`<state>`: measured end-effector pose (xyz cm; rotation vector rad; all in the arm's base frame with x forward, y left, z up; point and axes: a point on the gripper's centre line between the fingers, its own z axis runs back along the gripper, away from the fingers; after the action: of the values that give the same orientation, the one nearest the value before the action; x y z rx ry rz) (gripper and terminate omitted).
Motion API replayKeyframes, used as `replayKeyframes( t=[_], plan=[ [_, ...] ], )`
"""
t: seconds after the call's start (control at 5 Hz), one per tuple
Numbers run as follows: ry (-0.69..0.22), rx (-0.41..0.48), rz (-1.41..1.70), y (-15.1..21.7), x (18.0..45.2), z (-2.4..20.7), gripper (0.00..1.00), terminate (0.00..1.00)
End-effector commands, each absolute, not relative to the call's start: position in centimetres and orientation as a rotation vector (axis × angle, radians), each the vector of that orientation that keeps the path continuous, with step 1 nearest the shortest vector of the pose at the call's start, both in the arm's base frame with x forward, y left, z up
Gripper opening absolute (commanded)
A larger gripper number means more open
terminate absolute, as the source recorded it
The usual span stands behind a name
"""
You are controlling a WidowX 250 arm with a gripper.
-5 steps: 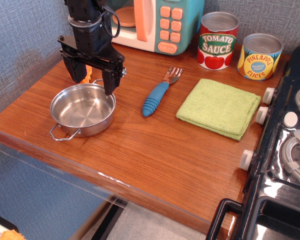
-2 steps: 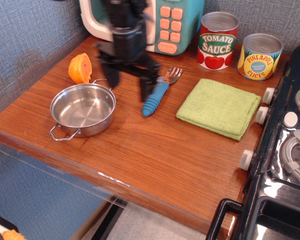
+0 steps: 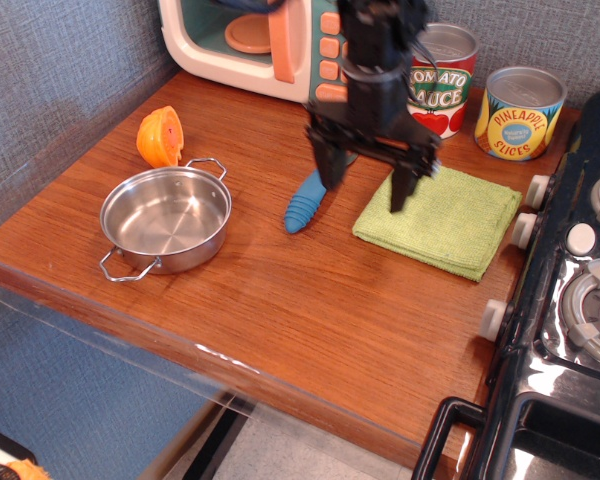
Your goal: Move the cloth the the front to the right of the pot
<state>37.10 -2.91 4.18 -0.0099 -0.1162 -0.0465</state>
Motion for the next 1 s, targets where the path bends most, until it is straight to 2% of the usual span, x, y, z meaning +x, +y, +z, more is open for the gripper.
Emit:
replayKeyframes(
  t=[0.0, 0.4, 0.8],
  plan=[
    [-0.18, -0.038, -0.042, -5.2, 40.7, 3.8, 1.0, 0.0],
    [-0.233, -0.045, -0.101, -7.3, 40.0, 6.1, 1.0, 0.0],
    [-0.204, -0.044, -0.14, -8.9, 40.1, 5.9, 1.0, 0.0]
  ],
)
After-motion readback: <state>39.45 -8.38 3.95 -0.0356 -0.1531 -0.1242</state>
